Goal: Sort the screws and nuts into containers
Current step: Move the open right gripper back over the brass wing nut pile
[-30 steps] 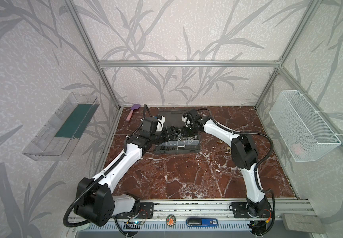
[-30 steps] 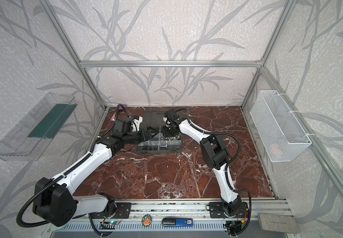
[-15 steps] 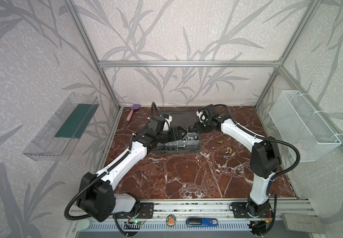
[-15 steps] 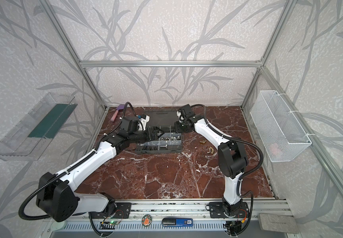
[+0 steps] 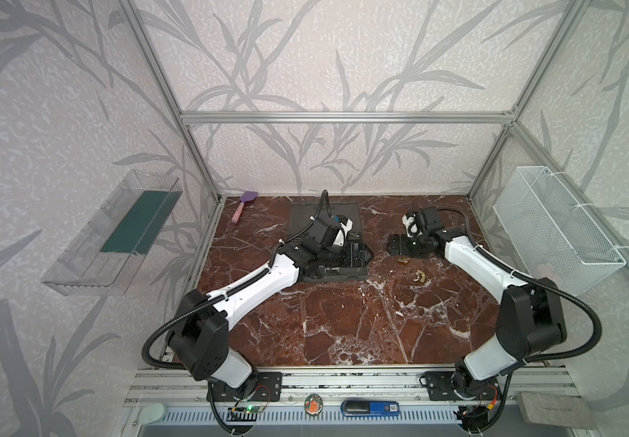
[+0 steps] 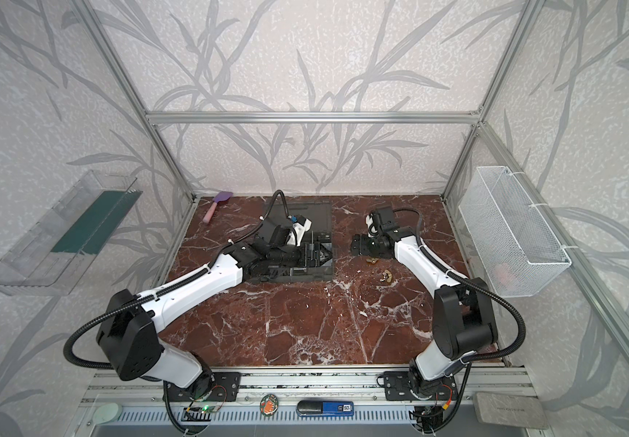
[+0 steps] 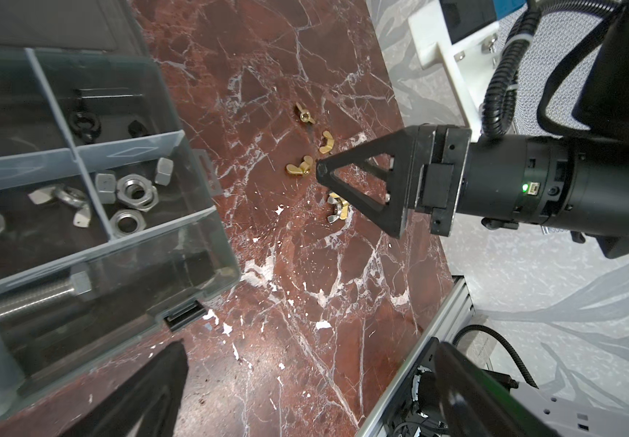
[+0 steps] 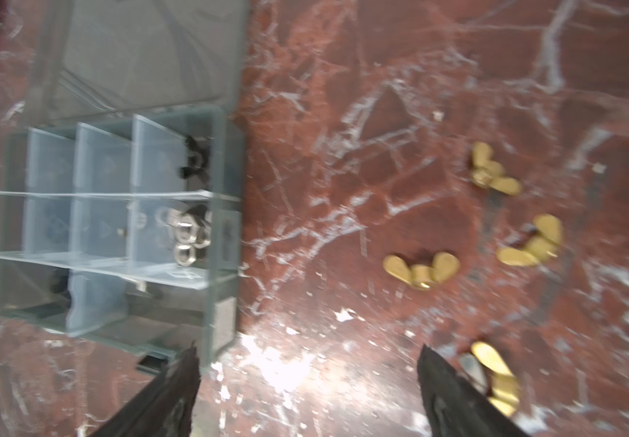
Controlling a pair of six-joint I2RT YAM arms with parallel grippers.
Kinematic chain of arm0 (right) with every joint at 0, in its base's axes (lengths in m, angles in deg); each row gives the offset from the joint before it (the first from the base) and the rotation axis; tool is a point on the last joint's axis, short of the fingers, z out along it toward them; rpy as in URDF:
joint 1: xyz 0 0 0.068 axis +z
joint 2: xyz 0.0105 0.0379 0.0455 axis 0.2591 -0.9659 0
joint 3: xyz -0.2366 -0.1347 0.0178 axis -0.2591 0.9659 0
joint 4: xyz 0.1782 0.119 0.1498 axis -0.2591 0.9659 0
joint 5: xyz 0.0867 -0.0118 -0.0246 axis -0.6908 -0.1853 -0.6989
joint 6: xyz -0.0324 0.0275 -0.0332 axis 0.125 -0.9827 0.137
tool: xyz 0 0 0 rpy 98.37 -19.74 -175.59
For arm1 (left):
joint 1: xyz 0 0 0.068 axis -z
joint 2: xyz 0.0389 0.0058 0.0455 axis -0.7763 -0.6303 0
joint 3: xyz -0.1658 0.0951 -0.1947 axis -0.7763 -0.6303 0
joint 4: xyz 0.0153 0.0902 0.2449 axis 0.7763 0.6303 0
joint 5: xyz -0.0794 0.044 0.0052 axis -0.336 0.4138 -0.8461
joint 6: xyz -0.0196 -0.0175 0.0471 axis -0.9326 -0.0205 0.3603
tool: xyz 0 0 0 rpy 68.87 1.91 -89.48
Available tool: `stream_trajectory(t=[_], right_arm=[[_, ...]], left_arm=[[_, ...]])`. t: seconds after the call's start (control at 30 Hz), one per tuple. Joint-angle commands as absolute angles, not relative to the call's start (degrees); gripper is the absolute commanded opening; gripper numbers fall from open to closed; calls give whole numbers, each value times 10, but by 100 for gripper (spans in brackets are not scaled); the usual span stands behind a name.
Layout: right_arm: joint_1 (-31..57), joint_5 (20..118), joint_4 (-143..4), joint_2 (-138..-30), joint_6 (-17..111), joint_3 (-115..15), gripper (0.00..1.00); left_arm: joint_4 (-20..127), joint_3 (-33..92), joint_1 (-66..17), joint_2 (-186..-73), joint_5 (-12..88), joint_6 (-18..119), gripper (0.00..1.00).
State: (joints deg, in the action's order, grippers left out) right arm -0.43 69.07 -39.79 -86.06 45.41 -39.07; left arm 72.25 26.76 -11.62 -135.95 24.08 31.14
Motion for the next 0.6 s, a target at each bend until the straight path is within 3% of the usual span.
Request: stream_trajectory(t=[0.0, 0.37, 0.57], right_arm=[[-24, 711, -407, -832, 461, -353, 99], [-54, 729, -417, -845, 460, -282, 98], [-54, 737, -437, -867, 452, -275, 75]], left_arm=[[706, 296, -103, -1374, 249, 315, 99], [696, 318, -71, -1415, 235, 310, 99], [707, 314, -68, -1409, 243, 316, 99]])
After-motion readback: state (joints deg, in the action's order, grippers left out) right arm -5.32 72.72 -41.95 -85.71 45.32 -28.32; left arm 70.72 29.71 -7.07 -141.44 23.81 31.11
